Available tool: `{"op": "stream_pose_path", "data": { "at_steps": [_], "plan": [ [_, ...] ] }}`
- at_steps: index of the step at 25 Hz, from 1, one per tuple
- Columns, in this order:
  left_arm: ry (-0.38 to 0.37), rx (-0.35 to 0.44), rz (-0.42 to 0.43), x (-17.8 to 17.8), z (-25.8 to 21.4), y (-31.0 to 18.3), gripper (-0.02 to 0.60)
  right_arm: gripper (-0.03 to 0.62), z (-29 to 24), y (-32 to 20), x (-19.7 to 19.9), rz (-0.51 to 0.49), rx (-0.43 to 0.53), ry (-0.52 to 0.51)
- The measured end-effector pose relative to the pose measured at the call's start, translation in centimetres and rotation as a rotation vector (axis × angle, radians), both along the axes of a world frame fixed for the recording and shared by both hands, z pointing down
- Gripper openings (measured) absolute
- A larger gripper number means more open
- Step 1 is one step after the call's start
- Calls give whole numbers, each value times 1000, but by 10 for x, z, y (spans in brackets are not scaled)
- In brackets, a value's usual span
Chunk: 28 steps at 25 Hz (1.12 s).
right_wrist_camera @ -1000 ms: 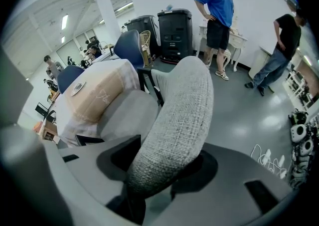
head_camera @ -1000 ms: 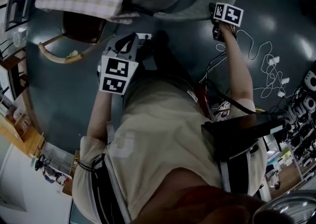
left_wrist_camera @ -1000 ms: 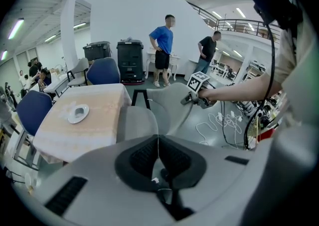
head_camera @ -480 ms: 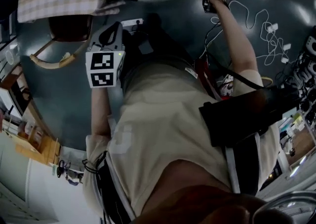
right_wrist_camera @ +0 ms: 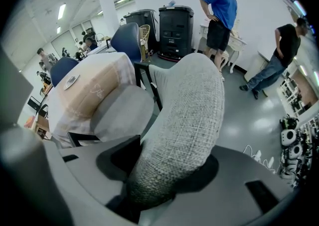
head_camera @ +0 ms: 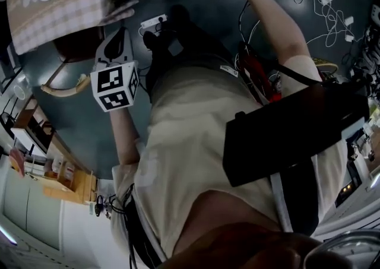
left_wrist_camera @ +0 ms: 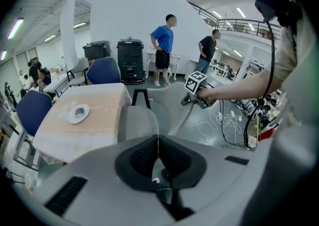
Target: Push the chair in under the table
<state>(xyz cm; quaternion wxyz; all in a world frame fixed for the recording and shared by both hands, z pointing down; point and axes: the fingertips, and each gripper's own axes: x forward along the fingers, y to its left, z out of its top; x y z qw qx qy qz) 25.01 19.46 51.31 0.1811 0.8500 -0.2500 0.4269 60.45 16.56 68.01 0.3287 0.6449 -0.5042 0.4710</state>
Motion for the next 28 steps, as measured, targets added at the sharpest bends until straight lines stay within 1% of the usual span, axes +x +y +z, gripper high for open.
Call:
{"op": "stream_pose_path", "data": {
  "at_steps": [7,13,17,21,25,28],
  "plan": [
    [-7,-4,2,5,4,9,9,216,-2,-6,-1,13,-7,28],
    [3,1,-24,-5,2,7,9,215,1,-6,-7,33,-28,43],
    [9,3,-41,-9,2,10,9,215,4,3,2,55,-36,49],
    [9,12,-59,-16,2,8,9,213,4,7,8,70,-18,50],
    [14,-3,-102,-20,3,0,9,213,5,6,8,72,-8,48],
    [36,-15,-178,-26,1,-13,9,213,6,7,10,80,-12,45]
  ]
}}
